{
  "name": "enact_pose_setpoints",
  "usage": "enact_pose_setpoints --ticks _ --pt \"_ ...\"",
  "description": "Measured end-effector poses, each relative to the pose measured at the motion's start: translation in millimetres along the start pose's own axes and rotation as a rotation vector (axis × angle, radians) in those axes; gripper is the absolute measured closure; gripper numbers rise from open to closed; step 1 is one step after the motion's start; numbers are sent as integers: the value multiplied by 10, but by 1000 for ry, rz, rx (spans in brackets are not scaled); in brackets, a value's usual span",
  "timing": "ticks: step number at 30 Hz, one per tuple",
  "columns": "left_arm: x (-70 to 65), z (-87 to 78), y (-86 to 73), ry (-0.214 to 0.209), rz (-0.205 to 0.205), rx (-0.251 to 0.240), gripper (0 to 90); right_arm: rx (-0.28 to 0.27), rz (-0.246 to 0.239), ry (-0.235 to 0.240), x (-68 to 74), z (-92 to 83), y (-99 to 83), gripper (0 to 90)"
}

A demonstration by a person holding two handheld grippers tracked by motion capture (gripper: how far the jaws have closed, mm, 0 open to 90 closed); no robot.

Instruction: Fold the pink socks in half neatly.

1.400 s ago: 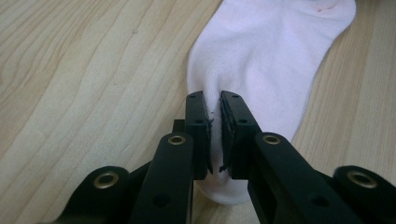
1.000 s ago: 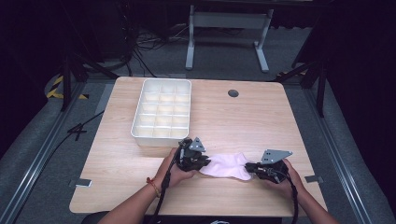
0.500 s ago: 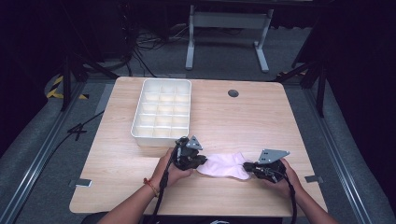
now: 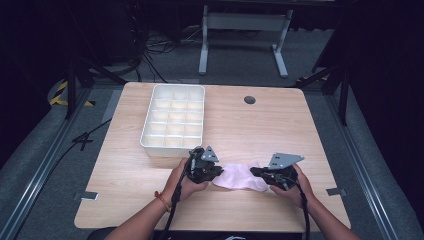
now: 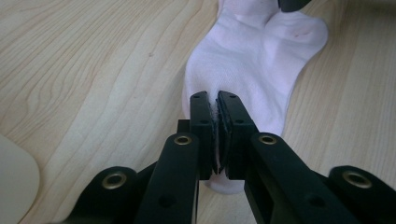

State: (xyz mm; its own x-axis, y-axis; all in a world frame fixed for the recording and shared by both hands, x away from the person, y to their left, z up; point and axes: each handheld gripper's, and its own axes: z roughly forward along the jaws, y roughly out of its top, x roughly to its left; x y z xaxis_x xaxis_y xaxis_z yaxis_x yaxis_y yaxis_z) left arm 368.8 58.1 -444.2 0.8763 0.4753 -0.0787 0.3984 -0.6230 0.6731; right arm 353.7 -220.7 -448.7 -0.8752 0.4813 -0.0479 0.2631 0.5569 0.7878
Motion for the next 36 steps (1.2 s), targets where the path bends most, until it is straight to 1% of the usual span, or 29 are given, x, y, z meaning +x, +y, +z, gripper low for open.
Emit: enact_pose_setpoints --ticks 2,3,6,8,9,12,13,19,23,25,26,27,28,29,30,31,33,34,35,36 --pt "13 -4 -11 0 -7 1 851 22 -29 11 62 137 102 895" --pt "17 -3 -18 -1 -16 -1 851 28 -33 17 76 182 128 895" --pt "24 -5 -22 3 -11 -2 852 66 -44 36 114 354 212 895" --pt "17 -5 -20 1 -10 -7 852 90 -49 33 118 432 222 895" --pt "17 -7 -17 3 -2 -8 852 106 -47 35 124 484 220 895" --pt "8 -12 -11 2 3 -21 852 142 -49 40 143 575 191 896" --pt "6 -12 -9 -2 5 -27 853 137 -45 41 144 587 178 896" --pt "-12 -27 -6 -1 1 -46 853 129 -44 36 145 596 175 897" --pt "-7 -55 -9 3 5 -57 853 116 -33 44 141 610 170 896" --pt "-3 -77 -5 7 3 -62 854 99 -22 47 143 632 169 896" --pt "6 -95 -4 8 5 -61 856 93 -25 47 147 641 171 897" --pt "20 -121 -5 18 12 -61 857 88 -28 36 169 669 191 896" --pt "20 -121 -5 18 12 -61 858 88 -28 36 169 669 191 896" --pt "21 -126 -10 17 3 -61 858 83 -35 35 183 673 200 896" --pt "30 -135 -12 24 8 -58 858 71 -37 48 188 635 212 896" --pt "36 -141 -16 28 5 -57 858 71 -37 48 188 635 212 896" --pt "45 -154 -24 33 -3 -63 857 45 -43 45 156 541 223 896" --pt "58 -166 -25 33 7 -60 858 31 -36 41 132 488 224 896" --pt "52 -176 -29 32 1 -60 857 23 -33 38 111 439 222 896" --pt "48 -183 -31 36 5 -60 857 25 -47 29 84 379 207 896"
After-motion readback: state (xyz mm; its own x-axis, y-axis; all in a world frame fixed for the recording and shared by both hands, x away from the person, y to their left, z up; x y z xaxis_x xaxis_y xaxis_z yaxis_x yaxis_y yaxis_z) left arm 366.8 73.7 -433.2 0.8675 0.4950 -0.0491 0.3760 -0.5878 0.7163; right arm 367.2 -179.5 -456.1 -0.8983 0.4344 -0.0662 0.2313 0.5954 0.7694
